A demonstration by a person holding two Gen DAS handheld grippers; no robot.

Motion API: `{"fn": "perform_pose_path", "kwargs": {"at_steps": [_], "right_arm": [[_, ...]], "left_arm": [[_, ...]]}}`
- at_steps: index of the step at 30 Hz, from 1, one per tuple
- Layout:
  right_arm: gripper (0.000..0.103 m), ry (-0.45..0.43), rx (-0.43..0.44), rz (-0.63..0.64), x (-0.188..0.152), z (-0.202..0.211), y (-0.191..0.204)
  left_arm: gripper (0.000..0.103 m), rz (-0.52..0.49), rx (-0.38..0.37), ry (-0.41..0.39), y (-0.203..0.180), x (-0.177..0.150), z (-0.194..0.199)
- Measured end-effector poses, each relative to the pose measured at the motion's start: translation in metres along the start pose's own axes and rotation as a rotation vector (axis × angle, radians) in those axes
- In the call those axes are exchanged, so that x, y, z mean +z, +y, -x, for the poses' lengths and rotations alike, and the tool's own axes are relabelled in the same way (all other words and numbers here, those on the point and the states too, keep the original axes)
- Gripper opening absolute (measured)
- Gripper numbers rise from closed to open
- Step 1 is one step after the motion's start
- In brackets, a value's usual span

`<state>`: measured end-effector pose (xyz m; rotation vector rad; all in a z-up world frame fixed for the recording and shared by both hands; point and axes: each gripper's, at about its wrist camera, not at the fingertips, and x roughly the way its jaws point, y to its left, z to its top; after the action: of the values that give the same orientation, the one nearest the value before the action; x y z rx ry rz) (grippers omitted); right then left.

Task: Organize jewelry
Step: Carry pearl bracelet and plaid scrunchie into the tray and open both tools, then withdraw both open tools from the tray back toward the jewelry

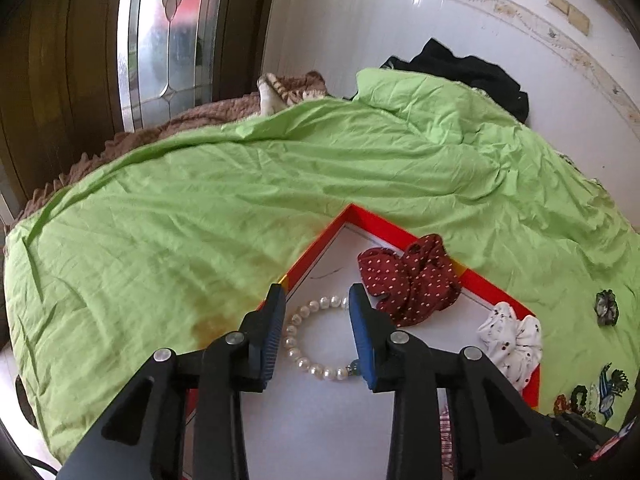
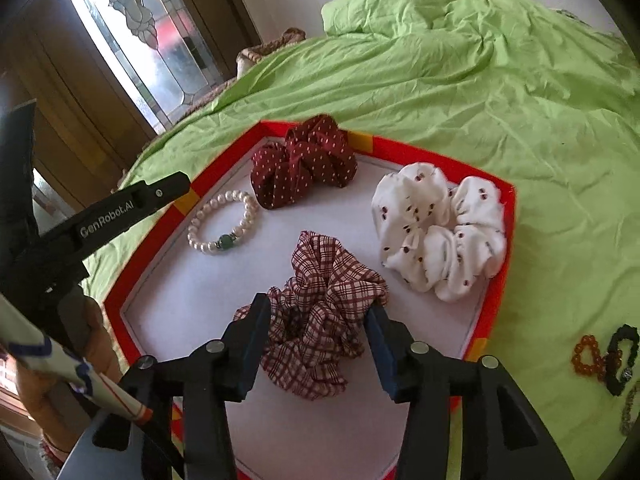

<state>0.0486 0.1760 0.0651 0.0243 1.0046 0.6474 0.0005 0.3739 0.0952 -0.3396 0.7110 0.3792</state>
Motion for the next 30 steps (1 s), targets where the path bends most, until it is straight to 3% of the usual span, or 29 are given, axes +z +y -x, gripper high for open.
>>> {"fn": "perform_pose_path", "kwargs": {"at_steps": [9,15,24,30], "right_arm": [[0.056,-0.057,-0.037,-0.032,-0.033,0.051,-0.021],[0.06,-0.094,-0.163,-0.021,-0.081,0.094,-0.044],[0.063,-0.12,-0.399,-0.109,-0.167,0.169,-0.113],[0.064,-0.156,-0.443,-0.275,-0.208,0.208,-0.166]], "left_arm": [[0.038,-0.042,0.008,-0.034,-0.01,-0.005,0.018],[0.038,-0.1,0.0,-0.045,-0.03,-0.015,0.032],[0.045,-0.258,-0.11,-0.102,-0.099,-0.062,0.086],[0.048,-0.352,-0.213,-0.058,-0.145,-0.113,0.122]]}}
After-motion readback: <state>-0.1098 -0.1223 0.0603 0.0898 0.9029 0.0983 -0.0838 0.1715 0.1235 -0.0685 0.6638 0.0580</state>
